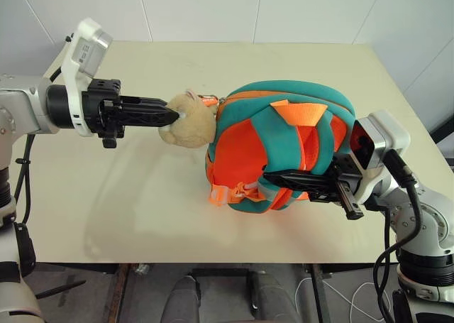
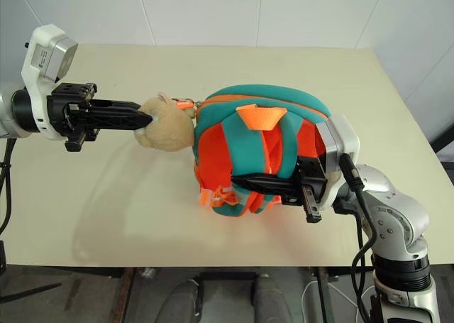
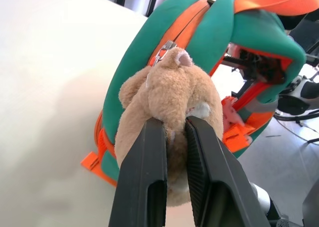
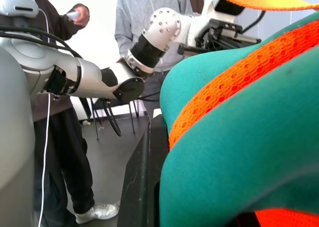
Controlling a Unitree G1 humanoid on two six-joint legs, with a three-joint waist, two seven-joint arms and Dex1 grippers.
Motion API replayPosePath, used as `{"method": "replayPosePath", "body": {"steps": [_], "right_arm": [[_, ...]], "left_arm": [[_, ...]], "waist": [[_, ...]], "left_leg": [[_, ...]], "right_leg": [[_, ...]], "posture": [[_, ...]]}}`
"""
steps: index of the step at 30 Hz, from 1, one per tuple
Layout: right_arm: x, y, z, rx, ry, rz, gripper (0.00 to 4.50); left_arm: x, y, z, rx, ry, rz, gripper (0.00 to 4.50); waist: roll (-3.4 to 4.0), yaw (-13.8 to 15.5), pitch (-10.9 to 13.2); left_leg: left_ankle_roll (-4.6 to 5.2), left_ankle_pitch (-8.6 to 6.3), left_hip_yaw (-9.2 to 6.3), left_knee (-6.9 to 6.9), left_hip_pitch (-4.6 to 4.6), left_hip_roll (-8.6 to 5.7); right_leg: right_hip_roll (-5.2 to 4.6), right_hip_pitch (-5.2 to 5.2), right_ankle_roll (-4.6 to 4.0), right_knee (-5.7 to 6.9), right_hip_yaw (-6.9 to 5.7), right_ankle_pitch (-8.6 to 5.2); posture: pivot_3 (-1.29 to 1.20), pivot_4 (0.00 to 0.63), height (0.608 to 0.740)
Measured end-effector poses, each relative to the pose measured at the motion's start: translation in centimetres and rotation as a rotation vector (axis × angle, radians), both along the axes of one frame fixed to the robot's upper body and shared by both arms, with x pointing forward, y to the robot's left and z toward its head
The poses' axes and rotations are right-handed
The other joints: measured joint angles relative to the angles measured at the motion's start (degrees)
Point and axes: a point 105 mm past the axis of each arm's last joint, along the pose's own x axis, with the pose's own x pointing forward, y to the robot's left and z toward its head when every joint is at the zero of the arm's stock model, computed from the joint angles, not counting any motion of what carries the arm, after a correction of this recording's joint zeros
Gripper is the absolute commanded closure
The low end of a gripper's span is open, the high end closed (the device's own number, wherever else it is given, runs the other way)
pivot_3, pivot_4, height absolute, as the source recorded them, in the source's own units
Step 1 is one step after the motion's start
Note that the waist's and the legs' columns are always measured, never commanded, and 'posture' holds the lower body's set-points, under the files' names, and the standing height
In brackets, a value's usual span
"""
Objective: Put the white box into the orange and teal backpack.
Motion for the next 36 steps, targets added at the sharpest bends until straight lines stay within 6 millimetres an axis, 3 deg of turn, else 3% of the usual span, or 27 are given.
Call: {"method": "replayPosePath", "body": {"steps": [11,15,23,30,36], "right_arm": [[-0.5,0.2,0.3,0.028,-0.024,0.008,4.50],[-0.6,0.3,0.3,0.029,-0.024,0.010,4.50],[-0.6,0.3,0.4,0.028,-0.025,0.014,4.50],[-0.6,0.4,0.4,0.021,-0.029,0.016,4.50],[-0.3,0.3,0.4,-0.044,-0.032,-0.011,4.50]], "left_arm": [[2.7,1.9,-4.5,0.161,0.093,0.008,4.25],[3.3,1.7,-5.6,0.207,0.108,-0.020,4.25],[4.6,1.3,-10.0,0.337,0.178,-0.056,4.26],[4.9,0.8,-11.1,0.393,0.164,-0.081,4.26],[4.1,0.8,-10.7,0.312,0.169,-0.048,4.26]], "waist": [[0.00,-0.01,0.00],[0.00,0.09,0.00],[0.00,0.01,0.00],[0.00,-0.01,0.00],[0.00,-0.07,0.00]], "left_leg": [[0.00,0.00,0.02,-0.02,-0.01,0.01],[0.00,0.00,0.02,-0.02,-0.01,0.01],[0.01,0.00,0.01,-0.01,-0.01,0.01],[0.01,0.00,0.01,-0.01,-0.01,0.01],[0.01,0.00,0.00,-0.01,-0.01,0.03]], "right_leg": [[0.00,-0.02,-0.03,0.01,0.00,-0.02],[0.00,-0.01,-0.03,0.01,0.00,-0.02],[0.00,-0.03,-0.03,0.05,0.00,-0.02],[0.00,-0.02,-0.03,0.08,0.00,-0.02],[0.00,-0.04,-0.03,0.12,0.00,-0.02]], "posture": [[0.00,0.150,0.740],[0.00,0.150,0.740],[0.00,0.150,0.740],[0.00,0.150,0.740],[0.00,0.150,0.740]]}}
